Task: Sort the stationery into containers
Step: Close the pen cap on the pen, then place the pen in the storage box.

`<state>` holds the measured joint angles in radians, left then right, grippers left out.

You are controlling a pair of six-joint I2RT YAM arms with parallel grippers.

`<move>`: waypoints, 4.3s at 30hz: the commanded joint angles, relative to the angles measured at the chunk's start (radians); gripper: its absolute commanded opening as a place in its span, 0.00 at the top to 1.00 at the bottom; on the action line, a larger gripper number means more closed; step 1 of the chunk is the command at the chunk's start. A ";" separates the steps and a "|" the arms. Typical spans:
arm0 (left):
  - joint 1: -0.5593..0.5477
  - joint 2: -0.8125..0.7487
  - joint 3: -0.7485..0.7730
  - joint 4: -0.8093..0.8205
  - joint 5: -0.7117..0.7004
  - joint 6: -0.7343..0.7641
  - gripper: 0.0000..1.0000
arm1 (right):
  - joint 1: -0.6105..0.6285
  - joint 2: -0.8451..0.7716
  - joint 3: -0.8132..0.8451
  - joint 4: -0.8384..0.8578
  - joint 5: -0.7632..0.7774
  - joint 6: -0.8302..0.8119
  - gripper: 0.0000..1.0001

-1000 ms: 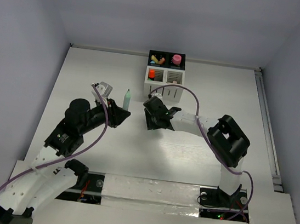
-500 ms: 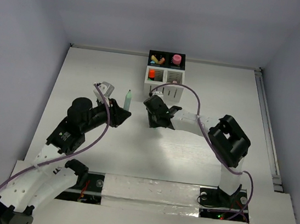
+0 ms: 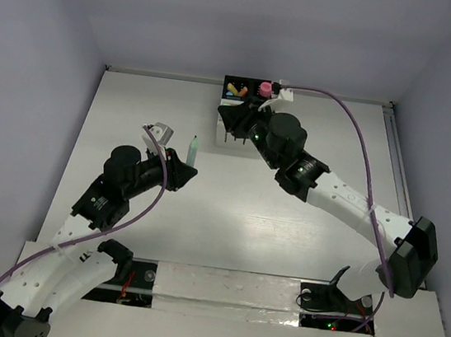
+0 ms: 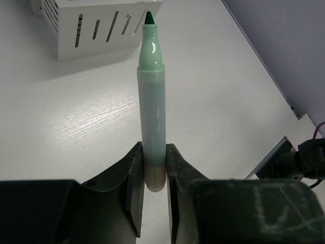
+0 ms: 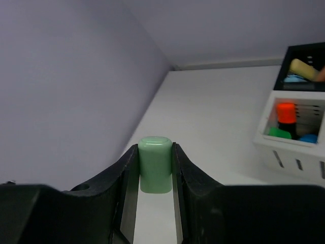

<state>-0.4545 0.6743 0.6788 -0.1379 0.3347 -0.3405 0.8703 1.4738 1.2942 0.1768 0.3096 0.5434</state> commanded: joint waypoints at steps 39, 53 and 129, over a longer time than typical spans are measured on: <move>-0.004 -0.022 -0.004 0.003 -0.085 0.005 1.00 | 0.131 0.115 0.045 0.170 -0.080 0.064 1.00; -0.004 -0.061 -0.001 0.000 -0.148 -0.005 1.00 | 0.180 0.151 0.039 0.167 -0.038 0.056 1.00; 0.005 -0.165 -0.019 -0.025 -0.155 -0.011 0.01 | -0.231 0.492 0.405 0.340 0.074 -0.211 1.00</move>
<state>-0.4561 0.5137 0.6601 -0.2008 0.2119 -0.3622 0.6506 1.8896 1.6157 0.4103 0.3557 0.4797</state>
